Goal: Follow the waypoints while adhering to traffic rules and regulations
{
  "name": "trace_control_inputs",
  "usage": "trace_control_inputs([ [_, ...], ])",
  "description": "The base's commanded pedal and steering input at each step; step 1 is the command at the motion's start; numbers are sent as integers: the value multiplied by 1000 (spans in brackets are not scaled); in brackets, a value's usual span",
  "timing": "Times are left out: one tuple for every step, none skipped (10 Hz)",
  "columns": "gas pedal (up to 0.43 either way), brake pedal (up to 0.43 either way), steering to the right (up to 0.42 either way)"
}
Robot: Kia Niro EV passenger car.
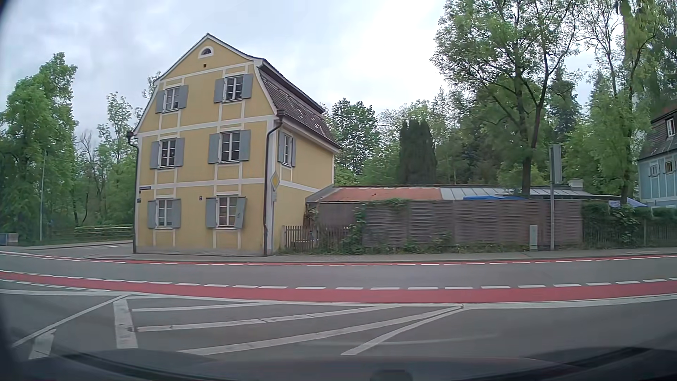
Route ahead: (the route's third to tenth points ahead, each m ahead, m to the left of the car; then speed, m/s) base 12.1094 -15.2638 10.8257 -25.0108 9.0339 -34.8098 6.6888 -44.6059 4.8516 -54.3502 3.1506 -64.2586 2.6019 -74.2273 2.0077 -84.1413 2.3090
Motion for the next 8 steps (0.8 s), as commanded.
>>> trace_control_inputs([
  [0, 0, 555],
  [0, 6, 550],
  [0, 30, 536],
  [0, 43, 523],
  [0, 73, 519],
  [0, 110, 519],
  [0, 134, 523],
  [0, 152, 526],
])
